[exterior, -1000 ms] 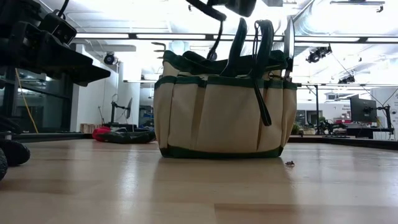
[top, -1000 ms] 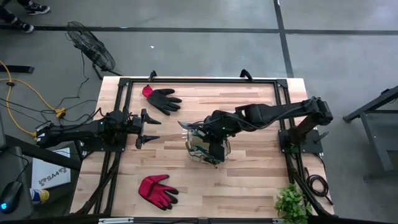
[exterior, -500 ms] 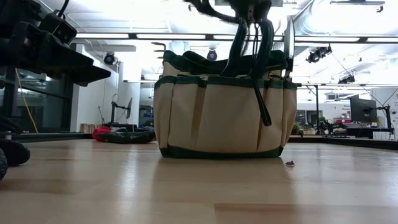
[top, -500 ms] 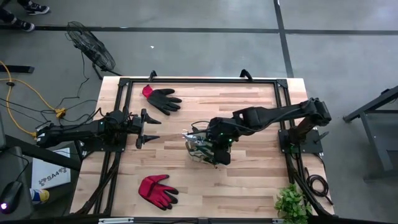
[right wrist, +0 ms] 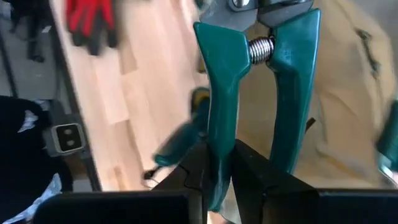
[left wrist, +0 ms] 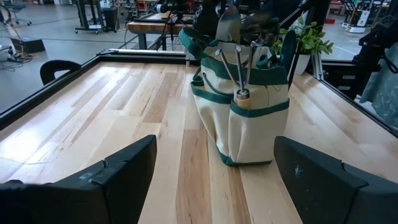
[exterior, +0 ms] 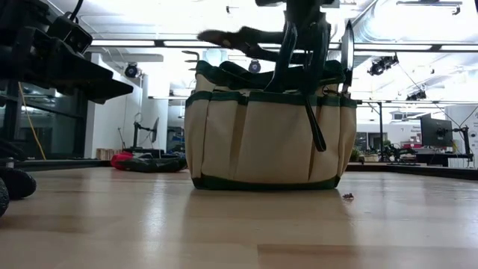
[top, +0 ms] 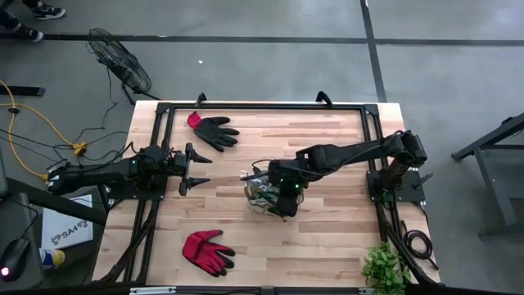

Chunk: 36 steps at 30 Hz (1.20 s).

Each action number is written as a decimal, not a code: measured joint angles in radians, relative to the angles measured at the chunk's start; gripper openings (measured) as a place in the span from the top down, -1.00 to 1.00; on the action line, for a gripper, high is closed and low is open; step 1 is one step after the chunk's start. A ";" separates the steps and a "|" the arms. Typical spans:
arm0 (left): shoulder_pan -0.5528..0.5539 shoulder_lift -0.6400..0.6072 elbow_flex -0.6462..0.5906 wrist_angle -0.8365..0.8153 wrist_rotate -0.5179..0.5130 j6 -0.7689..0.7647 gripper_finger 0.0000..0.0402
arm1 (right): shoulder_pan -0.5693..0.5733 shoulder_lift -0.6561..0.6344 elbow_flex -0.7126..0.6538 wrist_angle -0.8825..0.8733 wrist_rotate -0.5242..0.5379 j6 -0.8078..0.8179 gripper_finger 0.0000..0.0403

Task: Pick & Place Garden tools in Gardening bag
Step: Put the green shear scissors into the gardening bag

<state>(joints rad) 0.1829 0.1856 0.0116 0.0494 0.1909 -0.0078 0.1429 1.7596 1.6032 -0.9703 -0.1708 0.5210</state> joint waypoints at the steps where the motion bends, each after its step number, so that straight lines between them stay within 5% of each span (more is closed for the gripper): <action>1: 0.000 0.000 0.000 0.000 0.000 0.000 -0.59 | 0.000 0.000 0.000 -0.013 0.014 0.009 0.83; 10: 0.000 0.000 0.000 0.000 0.000 0.000 -0.59 | -0.006 0.000 0.000 -0.141 0.037 0.056 0.83; 36: 0.000 0.000 0.000 0.000 -0.002 0.000 -0.59 | -0.017 0.045 0.000 -0.169 0.015 -0.107 0.83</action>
<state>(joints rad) 0.1832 0.1852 0.0116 0.0498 0.1890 -0.0078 0.1257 1.8050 1.6033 -1.1391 -0.1556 0.4141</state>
